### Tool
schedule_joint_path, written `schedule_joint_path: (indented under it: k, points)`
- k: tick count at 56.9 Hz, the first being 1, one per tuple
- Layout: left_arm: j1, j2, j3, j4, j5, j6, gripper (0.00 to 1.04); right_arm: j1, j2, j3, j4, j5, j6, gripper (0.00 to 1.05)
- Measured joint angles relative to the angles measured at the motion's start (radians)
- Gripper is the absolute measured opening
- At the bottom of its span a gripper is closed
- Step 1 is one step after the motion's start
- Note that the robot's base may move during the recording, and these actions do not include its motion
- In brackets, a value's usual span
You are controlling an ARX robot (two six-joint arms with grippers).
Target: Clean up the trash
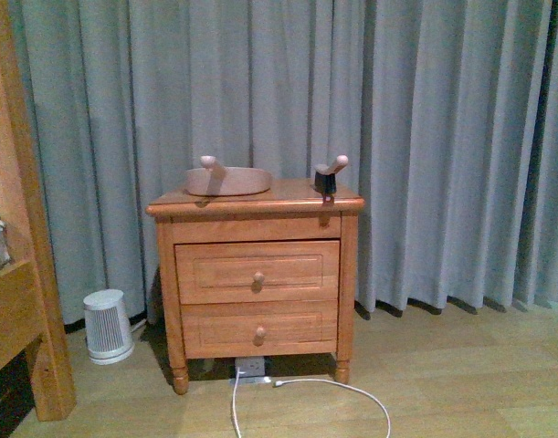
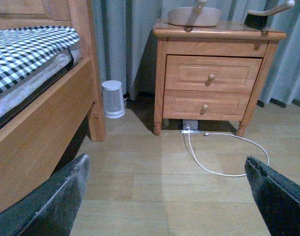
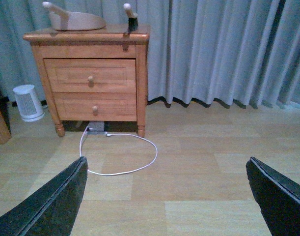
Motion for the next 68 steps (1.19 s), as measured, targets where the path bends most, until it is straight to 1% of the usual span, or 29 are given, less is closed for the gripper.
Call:
schedule_joint_path:
  k: [68]
  points:
    - [0.0, 0.0, 0.0, 0.0, 0.0, 0.0, 0.97, 0.0, 0.0, 0.0, 0.0, 0.0, 0.0, 0.97]
